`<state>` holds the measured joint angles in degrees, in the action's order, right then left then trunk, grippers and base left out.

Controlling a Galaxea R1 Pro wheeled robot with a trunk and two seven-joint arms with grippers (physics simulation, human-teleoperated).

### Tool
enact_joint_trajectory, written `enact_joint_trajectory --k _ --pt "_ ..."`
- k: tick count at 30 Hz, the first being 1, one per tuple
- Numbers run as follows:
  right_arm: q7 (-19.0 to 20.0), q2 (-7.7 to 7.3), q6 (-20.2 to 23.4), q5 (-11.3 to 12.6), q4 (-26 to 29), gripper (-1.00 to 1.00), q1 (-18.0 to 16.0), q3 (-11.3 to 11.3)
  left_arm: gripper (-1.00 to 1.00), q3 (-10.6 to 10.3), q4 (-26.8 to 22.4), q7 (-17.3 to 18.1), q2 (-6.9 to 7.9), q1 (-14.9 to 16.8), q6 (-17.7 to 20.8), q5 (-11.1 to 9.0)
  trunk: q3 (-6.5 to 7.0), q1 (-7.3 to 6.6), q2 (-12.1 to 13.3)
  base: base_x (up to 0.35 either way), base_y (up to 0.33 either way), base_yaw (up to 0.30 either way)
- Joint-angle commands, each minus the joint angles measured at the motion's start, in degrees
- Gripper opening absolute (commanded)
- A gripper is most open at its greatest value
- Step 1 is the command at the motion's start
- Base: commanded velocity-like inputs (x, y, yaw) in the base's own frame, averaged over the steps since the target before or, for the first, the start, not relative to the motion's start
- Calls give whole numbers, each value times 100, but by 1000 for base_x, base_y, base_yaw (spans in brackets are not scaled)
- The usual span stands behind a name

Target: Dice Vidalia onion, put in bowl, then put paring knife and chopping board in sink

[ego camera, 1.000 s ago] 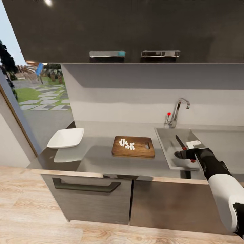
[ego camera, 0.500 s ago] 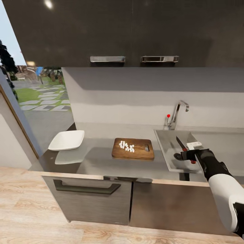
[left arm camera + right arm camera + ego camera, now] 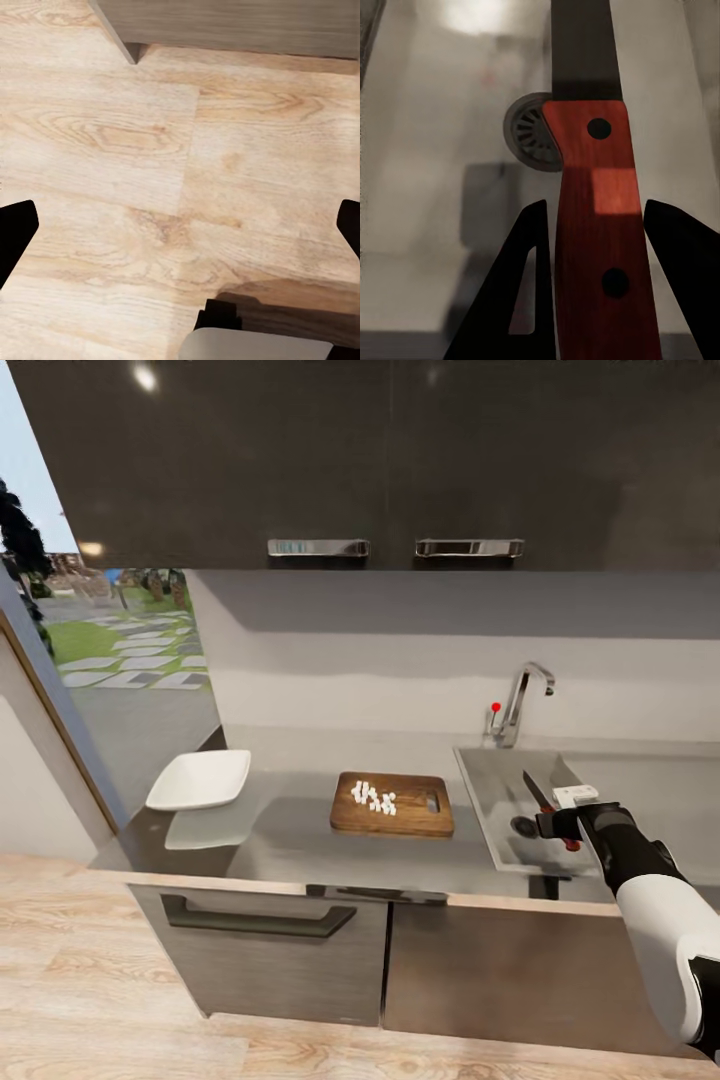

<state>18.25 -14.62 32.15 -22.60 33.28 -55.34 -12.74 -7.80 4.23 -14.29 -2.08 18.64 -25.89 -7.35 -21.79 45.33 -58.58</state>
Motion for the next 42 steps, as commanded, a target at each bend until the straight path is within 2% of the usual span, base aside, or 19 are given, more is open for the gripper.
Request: enact_joint_trajectory --k 1,15,29,42 --pt "50 7 18 -60 11 -100 -3 -26 100 -51 25 -3 -4 10 -39 -56 12 -22 37 0 0 0" --pt "49 3 14 -60 12 -100 -3 -27 100 -53 26 -3 -3 12 -39 -56 263 -330 598 0 0 0" --pt "38 112 10 -52 -31 -100 -3 -9 100 -54 31 -12 32 10 -39 -56 514 -637 1160 0 0 0" --pt "38 110 10 -55 -32 -100 -3 -13 100 -70 32 -12 32 10 -39 -56 748 -923 1681 0 0 0"
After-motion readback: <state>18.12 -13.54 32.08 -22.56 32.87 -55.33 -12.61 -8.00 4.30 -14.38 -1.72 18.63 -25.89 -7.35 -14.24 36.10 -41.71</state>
